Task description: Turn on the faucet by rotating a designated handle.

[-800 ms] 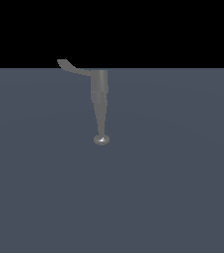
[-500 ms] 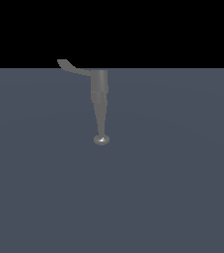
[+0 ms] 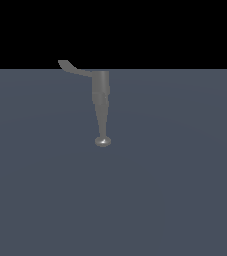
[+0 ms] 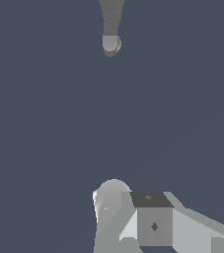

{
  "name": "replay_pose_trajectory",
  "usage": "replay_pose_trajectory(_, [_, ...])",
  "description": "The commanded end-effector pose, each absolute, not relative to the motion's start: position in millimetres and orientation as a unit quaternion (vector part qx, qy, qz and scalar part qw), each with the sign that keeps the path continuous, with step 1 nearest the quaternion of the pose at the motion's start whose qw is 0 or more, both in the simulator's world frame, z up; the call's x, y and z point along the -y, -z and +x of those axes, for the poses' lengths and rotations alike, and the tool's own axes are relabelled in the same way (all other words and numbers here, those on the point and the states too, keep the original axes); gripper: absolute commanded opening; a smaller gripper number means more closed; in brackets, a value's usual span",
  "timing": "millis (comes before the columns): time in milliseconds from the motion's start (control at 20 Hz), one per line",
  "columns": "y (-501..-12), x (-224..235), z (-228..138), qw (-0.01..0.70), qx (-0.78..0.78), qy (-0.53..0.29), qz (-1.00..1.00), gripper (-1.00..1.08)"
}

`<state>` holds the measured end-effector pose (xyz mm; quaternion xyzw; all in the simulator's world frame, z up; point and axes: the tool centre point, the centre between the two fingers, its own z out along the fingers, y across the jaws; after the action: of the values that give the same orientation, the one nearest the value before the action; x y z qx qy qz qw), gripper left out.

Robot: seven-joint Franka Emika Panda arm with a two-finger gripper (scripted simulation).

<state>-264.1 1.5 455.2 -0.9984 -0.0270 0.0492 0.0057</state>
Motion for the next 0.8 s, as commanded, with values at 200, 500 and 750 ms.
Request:
replay_pose_trajectory(200, [-456,-4,-254,0.012,0.007,-0.049,-0.999,-1.00])
replay_pose_trajectory(500, [-456,-9,-233,0.022,-0.034,-0.049,-0.998,-1.00])
replay_pose_trajectory(750, [-455,-15,-208,0.033,-0.084,-0.052,-0.995,-1.00])
